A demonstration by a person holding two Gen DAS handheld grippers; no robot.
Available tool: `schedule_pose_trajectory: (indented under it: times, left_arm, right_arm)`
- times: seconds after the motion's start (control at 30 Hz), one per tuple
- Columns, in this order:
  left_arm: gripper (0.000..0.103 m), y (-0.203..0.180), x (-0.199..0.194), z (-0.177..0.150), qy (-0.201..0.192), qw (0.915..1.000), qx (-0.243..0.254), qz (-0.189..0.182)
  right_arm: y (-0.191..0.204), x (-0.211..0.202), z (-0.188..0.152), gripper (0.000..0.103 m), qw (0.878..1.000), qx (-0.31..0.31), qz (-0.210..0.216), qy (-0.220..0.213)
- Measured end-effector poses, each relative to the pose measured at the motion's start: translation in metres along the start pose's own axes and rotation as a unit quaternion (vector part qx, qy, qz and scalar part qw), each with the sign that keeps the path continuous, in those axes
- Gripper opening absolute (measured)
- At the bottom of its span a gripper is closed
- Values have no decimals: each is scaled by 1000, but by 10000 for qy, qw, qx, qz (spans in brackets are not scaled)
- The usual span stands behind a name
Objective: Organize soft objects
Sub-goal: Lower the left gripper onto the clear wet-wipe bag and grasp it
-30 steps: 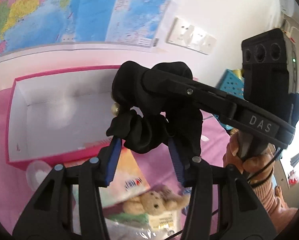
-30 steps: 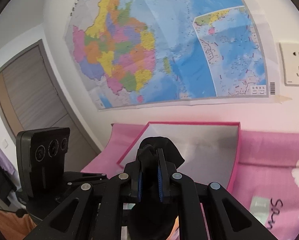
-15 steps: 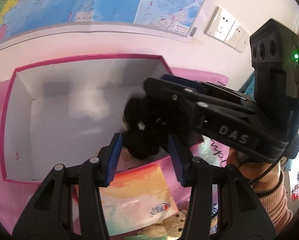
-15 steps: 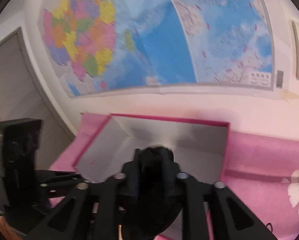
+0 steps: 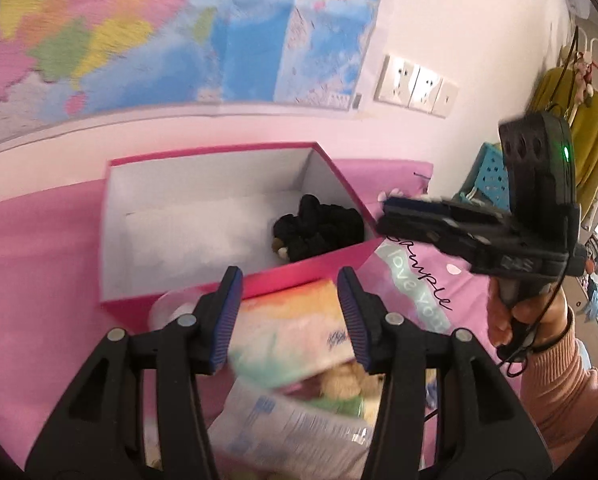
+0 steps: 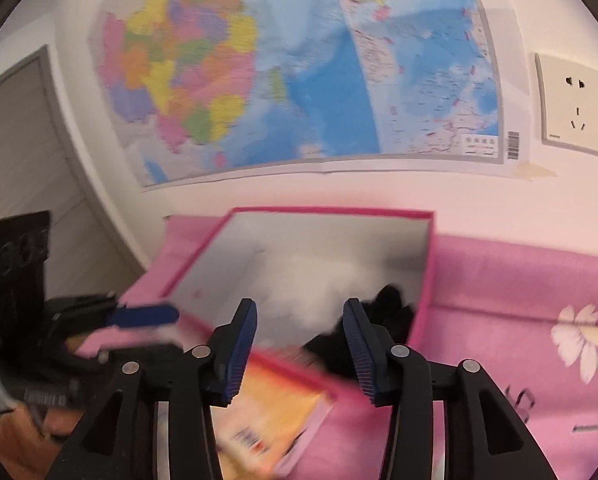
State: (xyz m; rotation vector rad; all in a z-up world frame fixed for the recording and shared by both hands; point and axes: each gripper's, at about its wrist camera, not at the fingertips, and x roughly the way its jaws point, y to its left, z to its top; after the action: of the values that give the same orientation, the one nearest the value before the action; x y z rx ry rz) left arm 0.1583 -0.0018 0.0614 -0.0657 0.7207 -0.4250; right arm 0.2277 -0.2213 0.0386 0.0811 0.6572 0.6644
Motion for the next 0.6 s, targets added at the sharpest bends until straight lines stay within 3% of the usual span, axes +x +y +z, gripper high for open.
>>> schedule_pose_trajectory:
  times: [0.17, 0.33, 0.6]
  left_arm:
    - [54, 21, -37, -30, -182, 9996, -213, 35]
    - [54, 35, -46, -61, -15, 9990, -404, 184]
    - [54, 22, -59, -108, 234, 9994, -247, -67]
  right_arm:
    - [34, -24, -25, 53, 9979, -105, 637, 70]
    - [65, -36, -55, 53, 9927, -136, 1166, 261]
    - [86, -37, -102, 53, 9884, 7, 1372, 645]
